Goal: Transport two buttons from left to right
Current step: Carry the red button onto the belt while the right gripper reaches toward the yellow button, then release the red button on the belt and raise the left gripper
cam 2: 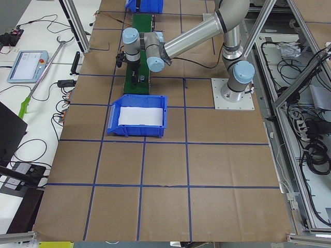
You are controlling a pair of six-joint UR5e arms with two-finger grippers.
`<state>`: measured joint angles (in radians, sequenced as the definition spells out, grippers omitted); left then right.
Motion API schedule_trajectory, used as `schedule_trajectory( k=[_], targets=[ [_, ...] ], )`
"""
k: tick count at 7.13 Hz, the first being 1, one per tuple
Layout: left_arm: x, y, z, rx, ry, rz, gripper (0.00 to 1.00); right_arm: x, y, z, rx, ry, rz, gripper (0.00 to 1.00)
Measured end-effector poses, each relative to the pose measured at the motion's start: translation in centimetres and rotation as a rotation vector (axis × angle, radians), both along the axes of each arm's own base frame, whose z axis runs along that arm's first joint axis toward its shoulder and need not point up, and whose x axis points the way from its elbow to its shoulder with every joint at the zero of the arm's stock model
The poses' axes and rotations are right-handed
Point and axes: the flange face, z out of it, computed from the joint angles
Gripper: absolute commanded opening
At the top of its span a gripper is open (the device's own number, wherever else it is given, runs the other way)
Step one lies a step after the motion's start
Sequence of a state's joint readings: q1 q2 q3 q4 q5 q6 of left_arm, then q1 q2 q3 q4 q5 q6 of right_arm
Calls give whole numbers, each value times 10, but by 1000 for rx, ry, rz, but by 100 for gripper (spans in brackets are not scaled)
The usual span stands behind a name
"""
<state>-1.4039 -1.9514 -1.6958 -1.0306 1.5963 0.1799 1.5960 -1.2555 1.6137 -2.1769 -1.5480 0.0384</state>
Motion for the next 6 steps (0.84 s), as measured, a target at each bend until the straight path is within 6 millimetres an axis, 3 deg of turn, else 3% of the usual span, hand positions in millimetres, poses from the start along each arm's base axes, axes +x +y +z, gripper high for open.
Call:
schedule_trajectory(
  k=[3,6],
  targets=[
    [-3,8,53,35,7,0,100,-14,-10,-14,7,5,-26,100],
    [-41,22,122,73,11,-4,100,-22,-9,-15,17,16,-39,100]
  ],
)
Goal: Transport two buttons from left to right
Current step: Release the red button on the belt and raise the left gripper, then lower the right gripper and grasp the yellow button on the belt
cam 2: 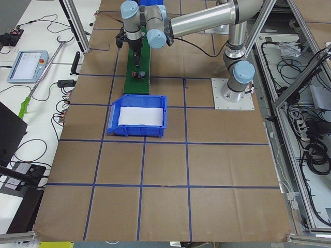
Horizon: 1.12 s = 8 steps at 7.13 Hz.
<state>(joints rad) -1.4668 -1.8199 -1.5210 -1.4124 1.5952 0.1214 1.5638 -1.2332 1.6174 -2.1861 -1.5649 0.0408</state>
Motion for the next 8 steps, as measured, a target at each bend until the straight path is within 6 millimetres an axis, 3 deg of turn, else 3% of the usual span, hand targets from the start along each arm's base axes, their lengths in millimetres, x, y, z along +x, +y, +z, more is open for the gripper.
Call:
schedule_trajectory(
  k=[3,8],
  targets=[
    [-15,33,45,22,0,-1,100,0,1,-2,5,1,-1,100],
    [-18,59,62,29,6,-12,100,8,8,-15,27,-19,-55,100]
  ],
)
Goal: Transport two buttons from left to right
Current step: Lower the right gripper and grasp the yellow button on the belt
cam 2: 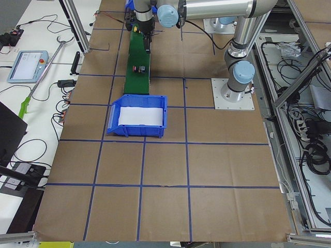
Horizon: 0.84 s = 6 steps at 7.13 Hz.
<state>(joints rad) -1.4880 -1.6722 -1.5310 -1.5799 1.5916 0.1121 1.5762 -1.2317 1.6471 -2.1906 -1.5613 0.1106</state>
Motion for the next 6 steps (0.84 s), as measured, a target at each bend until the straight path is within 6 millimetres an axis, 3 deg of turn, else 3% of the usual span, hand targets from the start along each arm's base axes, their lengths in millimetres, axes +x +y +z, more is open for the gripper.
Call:
schedule_trajectory(
  k=[3,6],
  targets=[
    [-1,11,1,-9,-2,7,100,34,4,-14,19,-30,-50,100],
    [-1,11,4,-15,-3,13,100,42,-2,-49,72,-31,-58,99]
  ],
)
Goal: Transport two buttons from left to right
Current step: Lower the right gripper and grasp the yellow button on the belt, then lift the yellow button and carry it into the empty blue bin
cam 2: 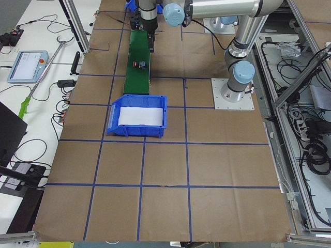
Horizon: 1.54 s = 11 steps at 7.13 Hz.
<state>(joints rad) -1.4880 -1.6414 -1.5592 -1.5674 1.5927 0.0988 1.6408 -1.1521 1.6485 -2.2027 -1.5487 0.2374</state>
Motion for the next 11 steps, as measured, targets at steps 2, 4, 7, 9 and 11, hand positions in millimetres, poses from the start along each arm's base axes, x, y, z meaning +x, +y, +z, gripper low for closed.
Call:
schedule_trajectory(
  k=[2,4,7,9,11],
  targets=[
    [0,0,1,-2,0,10,100,-1,-3,-20,31,8,1,64],
    [0,0,0,-1,0,17,100,-5,-4,-31,56,24,12,9],
    [-1,0,0,-3,1,19,100,-26,-8,-13,39,74,63,4],
    [-1,0,1,-5,2,19,100,-69,-9,42,10,88,89,4],
    [-1,0,2,-7,3,21,100,-169,-7,107,19,103,133,4]
  ],
)
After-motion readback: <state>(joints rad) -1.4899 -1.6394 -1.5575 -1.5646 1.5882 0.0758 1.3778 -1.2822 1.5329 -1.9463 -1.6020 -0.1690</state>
